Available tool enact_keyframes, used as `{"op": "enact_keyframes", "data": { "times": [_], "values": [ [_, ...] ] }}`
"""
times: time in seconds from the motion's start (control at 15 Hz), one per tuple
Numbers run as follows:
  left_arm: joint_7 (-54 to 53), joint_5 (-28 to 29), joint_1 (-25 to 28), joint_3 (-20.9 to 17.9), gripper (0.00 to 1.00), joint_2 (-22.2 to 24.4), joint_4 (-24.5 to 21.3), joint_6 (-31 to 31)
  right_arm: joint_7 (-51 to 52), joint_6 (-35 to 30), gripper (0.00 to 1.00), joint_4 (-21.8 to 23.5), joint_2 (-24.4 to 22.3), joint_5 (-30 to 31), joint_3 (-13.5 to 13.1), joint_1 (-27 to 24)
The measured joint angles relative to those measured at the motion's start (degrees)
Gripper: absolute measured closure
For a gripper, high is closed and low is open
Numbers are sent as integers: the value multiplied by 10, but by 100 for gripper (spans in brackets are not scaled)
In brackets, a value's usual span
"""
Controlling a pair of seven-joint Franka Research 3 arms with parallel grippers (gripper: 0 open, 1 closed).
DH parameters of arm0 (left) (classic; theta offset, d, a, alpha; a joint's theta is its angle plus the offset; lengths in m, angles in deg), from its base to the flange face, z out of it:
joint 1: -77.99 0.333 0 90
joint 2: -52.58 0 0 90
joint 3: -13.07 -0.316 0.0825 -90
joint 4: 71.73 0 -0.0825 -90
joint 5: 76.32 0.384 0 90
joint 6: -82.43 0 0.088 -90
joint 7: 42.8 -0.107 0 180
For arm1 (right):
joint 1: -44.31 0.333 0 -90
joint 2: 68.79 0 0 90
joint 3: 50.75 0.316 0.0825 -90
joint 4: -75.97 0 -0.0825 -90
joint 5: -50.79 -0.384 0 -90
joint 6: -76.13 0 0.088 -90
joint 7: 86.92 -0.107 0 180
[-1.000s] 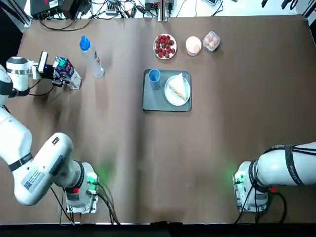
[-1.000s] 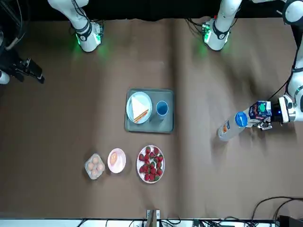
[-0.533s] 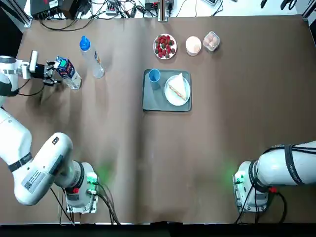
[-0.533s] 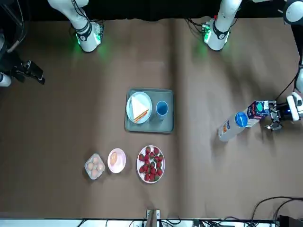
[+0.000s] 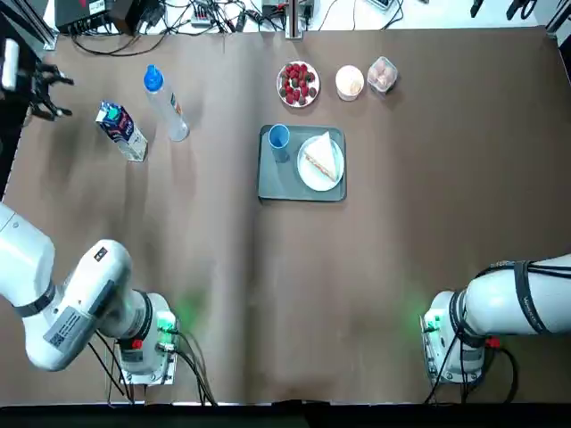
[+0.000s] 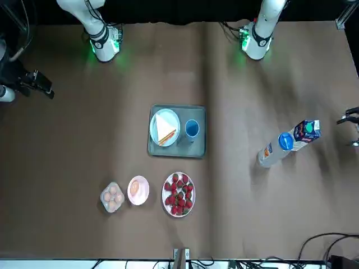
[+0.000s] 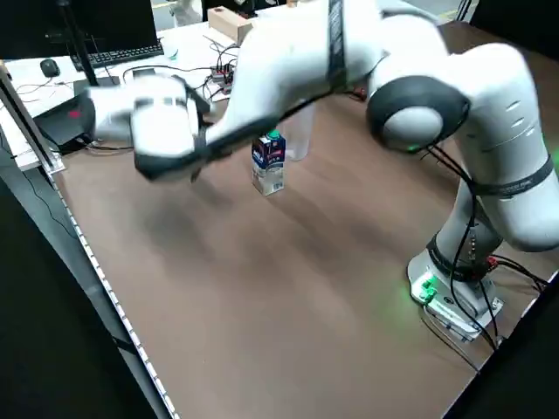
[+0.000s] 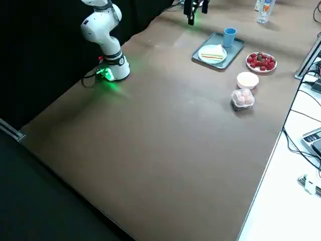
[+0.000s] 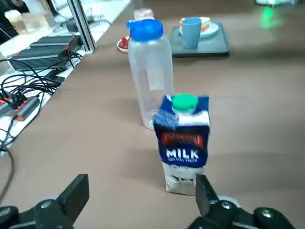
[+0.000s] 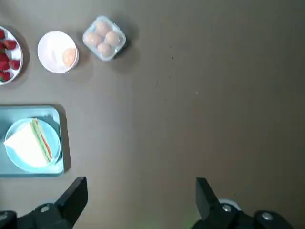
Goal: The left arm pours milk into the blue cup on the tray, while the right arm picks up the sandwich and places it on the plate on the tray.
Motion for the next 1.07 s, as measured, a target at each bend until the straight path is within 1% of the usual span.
{"op": "enact_keyframes", "data": {
  "times": [0.2, 0.4, 0.53, 0.6, 0.73, 1.07],
  "values": [
    [71, 42, -36, 2, 1, 90, 2, -4, 5, -2, 0, 0, 0, -5, 4, 2],
    [161, 89, -103, 2, 1, 165, -1, -4, 5, -4, 0, 0, 0, -21, 4, 1],
    [222, 117, -160, 2, 1, 196, -5, 0, 5, -6, 0, 0, 0, -24, 4, 1],
    [282, 146, -224, 2, 1, 210, -8, 9, 5, -8, 0, 0, 0, -24, 3, 1],
    [353, 178, -285, 2, 1, 213, -13, 27, 5, -9, 0, 0, 0, -24, 2, 1],
    [553, 245, -408, 1, 1, 212, -22, 54, 6, -10, 0, 0, 1, -24, 1, 1]
  ]
}}
